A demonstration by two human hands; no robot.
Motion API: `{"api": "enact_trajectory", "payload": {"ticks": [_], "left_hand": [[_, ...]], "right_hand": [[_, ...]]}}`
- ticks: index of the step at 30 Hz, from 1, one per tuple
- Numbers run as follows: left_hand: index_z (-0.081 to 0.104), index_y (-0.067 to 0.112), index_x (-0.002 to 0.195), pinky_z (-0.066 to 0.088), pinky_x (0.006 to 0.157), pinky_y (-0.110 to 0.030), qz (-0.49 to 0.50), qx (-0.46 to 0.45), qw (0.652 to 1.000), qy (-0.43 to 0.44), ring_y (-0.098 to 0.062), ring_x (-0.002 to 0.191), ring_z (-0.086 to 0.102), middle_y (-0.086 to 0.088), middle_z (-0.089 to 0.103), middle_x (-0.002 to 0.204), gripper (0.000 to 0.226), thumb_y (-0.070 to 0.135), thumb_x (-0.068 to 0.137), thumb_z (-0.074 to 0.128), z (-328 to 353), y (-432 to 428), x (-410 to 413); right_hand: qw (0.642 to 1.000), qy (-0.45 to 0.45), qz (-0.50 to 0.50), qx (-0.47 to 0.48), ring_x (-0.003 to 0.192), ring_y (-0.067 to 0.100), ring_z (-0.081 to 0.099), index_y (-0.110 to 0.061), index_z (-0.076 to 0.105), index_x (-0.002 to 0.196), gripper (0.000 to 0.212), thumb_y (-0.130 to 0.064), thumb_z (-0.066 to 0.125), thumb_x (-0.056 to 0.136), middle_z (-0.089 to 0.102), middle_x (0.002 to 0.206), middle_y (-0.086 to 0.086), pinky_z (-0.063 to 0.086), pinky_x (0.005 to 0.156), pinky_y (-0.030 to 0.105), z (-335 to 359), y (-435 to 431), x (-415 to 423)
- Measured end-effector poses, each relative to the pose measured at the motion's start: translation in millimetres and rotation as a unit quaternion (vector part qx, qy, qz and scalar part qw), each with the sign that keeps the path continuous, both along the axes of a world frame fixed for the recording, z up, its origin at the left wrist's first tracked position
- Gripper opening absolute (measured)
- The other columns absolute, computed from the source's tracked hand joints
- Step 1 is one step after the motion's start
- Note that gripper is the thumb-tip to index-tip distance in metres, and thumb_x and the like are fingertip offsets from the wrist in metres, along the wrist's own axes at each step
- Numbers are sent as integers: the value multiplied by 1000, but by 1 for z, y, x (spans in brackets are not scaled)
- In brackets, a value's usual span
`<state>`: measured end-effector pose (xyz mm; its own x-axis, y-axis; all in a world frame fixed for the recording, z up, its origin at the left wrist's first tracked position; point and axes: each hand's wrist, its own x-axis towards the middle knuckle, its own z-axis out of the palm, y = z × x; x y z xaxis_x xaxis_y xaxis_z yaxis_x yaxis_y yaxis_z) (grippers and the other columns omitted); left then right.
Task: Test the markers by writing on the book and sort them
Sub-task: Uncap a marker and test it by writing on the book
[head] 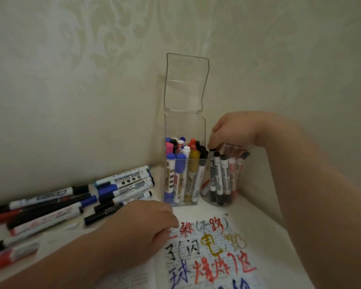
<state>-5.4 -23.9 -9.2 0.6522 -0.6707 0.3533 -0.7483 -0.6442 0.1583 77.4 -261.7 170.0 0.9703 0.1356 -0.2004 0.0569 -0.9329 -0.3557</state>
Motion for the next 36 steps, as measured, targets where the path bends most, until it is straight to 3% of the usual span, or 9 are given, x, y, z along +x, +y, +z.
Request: {"api": "enact_trajectory", "payload": {"ticks": [3, 6, 11, 15, 17, 21, 26, 31, 36], "left_hand": [[66, 35, 109, 51, 76, -23, -24, -27, 999, 21, -1, 92, 60, 18, 64, 105, 29, 32, 94, 42, 3, -4, -2], [68, 32, 111, 51, 80, -24, -27, -34, 999, 27, -3, 94, 58, 18, 62, 108, 36, 33, 95, 36, 5, -4, -1], [70, 32, 113, 46, 81, -18, -35, -8, 999, 38, 1, 93, 57, 18, 64, 108, 43, 36, 96, 31, 4, 0, -6], [70, 31, 111, 40, 80, -12, -34, -13, 998, 45, 4, 91, 55, 20, 63, 103, 41, 36, 95, 32, 5, 1, -8], [70, 32, 110, 38, 79, -9, -32, -15, 998, 43, 6, 90, 54, 21, 63, 101, 40, 36, 95, 33, 5, 1, -9], [71, 32, 108, 29, 79, -2, -31, -19, 998, 45, 12, 87, 46, 21, 64, 99, 38, 34, 96, 34, 6, 2, -10], [71, 31, 109, 30, 80, -3, -26, -21, 998, 50, 11, 87, 48, 21, 64, 101, 45, 37, 94, 29, 8, 2, -10], [70, 32, 112, 30, 80, -2, -27, -20, 998, 55, 12, 88, 46, 21, 64, 102, 50, 40, 93, 25, 9, 1, -11], [70, 32, 111, 30, 79, -2, -26, -20, 998, 53, 12, 87, 44, 22, 63, 101, 48, 38, 93, 26, 9, 1, -10]], "right_hand": [[998, 48, -12, 28, 61, 28, 70, 3, 73, 95, 21, -16, 73, 88, 75, 76, 15, 56, 52, 31, 5, 4, 6], [998, 61, -25, 26, 71, 31, 66, 8, 71, 98, 23, -13, 71, 90, 72, 80, 18, 55, 65, 37, 3, 10, 9], [997, 40, -58, 22, 71, 30, 68, 2, 73, 89, 16, -14, 70, 91, 74, 65, 7, 58, 73, 41, 0, 19, 5], [997, 16, -72, 21, 88, 36, 75, -3, 74, 89, 24, -25, 80, 85, 78, 80, 12, 60, 89, 51, 4, 18, 1], [997, -3, -76, 9, 89, 34, 76, -6, 74, 92, 29, -30, 84, 81, 78, 82, 11, 61, 87, 49, 8, 17, -1], [994, -20, -87, 57, 71, 22, 76, -5, 69, 99, 26, -16, 85, 81, 77, 73, 7, 55, 60, 31, 12, 13, -2], [992, -15, -80, 94, 79, 25, 78, -10, 61, 111, 41, -6, 84, 78, 78, 80, 13, 62, 77, 41, 12, 9, -3], [980, -17, -106, 168, 83, 26, 76, -16, 56, 128, 63, -10, 88, 75, 75, 102, 16, 61, 78, 40, 8, 6, -2], [973, -79, -120, 179, 71, 20, 67, -11, 67, 105, 41, -33, 87, 78, 77, 90, 9, 58, 70, 34, 20, 7, -11]]}}
